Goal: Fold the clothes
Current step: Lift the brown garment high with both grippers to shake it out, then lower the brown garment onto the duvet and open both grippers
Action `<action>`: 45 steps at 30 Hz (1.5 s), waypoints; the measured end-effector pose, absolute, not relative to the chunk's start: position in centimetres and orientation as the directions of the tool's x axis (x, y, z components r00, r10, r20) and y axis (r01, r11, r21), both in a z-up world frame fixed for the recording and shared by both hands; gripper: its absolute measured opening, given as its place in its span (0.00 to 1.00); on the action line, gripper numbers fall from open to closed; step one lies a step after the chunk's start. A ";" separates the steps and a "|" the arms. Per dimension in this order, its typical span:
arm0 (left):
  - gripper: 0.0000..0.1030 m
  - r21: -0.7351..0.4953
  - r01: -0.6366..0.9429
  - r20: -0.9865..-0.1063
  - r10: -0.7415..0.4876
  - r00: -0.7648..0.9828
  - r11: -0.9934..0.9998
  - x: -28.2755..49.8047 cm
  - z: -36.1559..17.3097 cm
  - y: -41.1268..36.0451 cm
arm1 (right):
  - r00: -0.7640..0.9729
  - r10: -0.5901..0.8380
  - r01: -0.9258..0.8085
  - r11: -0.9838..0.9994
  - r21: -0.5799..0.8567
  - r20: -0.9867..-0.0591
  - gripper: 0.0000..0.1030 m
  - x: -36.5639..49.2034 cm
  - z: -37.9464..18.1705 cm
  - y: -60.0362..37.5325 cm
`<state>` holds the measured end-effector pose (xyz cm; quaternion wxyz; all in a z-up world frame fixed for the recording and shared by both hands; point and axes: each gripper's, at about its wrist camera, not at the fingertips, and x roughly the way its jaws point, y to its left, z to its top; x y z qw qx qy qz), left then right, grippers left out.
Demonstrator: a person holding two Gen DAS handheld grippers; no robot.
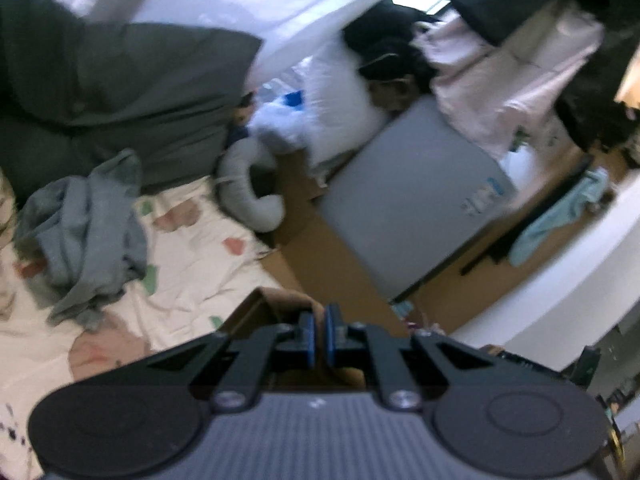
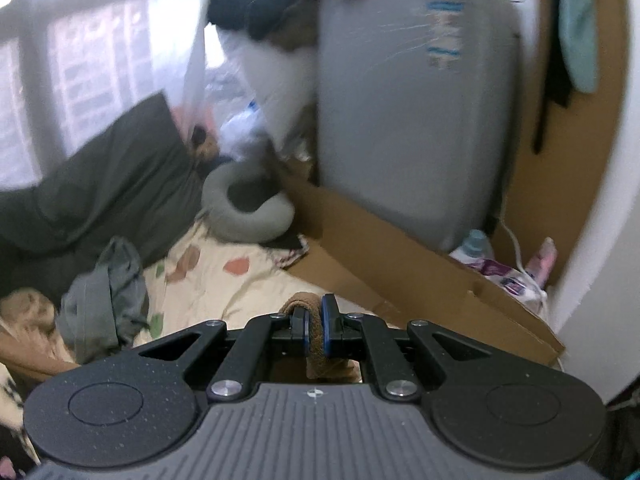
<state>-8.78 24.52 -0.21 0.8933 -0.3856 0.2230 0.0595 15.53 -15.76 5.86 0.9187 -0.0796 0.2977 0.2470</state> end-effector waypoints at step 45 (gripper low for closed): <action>0.38 -0.494 -0.750 -0.710 0.293 0.640 0.440 -15.2 -9.6 36.8 | 0.427 0.553 -0.775 0.632 0.026 -0.716 0.48 20.7 -0.9 11.2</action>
